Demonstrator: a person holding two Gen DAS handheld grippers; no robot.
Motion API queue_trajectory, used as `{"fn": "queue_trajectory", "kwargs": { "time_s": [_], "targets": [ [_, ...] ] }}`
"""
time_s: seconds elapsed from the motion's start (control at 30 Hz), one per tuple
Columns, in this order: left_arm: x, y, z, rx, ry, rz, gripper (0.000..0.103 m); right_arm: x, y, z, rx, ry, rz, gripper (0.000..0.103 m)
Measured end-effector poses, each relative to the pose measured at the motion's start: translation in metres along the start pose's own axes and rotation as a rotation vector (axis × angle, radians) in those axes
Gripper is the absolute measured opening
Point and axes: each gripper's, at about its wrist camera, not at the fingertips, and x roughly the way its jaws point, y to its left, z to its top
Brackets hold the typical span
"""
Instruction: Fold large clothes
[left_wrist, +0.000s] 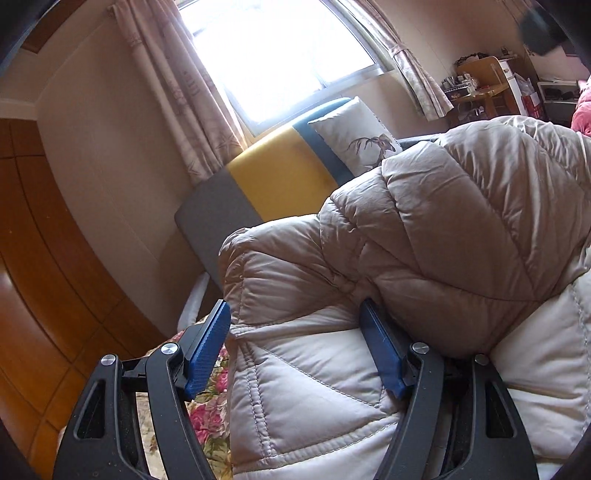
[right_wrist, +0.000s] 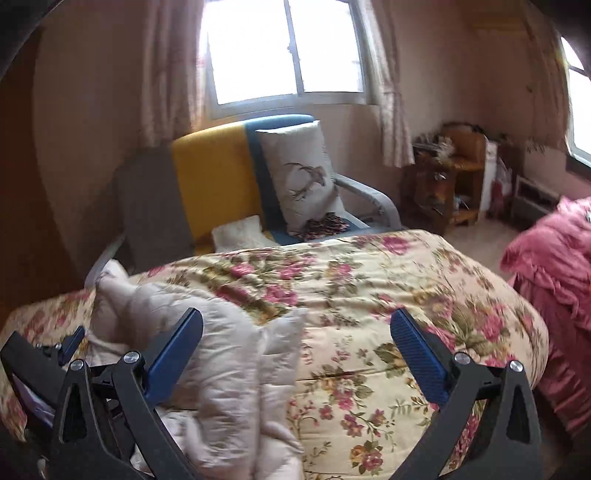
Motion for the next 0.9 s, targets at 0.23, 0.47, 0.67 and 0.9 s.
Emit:
{"fn": "queue_trajectory", "kwargs": {
  "time_s": [0.23,0.47,0.67,0.9],
  "targets": [
    [-0.001,0.024,-0.002,-0.109,0.013,-0.052,0.088,0.089,0.041,-0.031,-0.193,0.079,-0.343,0.101],
    [0.017,0.092,0.027,-0.358,0.153,-0.370,0.100,0.120,-0.020,-0.081,0.092,0.138,-0.253,0.101],
    [0.049,0.064,0.062,-0.173,0.129,-0.314,0.100,0.123,0.025,-0.070,-0.039,0.211,-0.163,0.101],
    [0.111,0.015,0.046,-0.145,0.261,-0.310,0.100,0.152,0.003,-0.081,0.083,0.217,-0.193,0.101]
  ]
}}
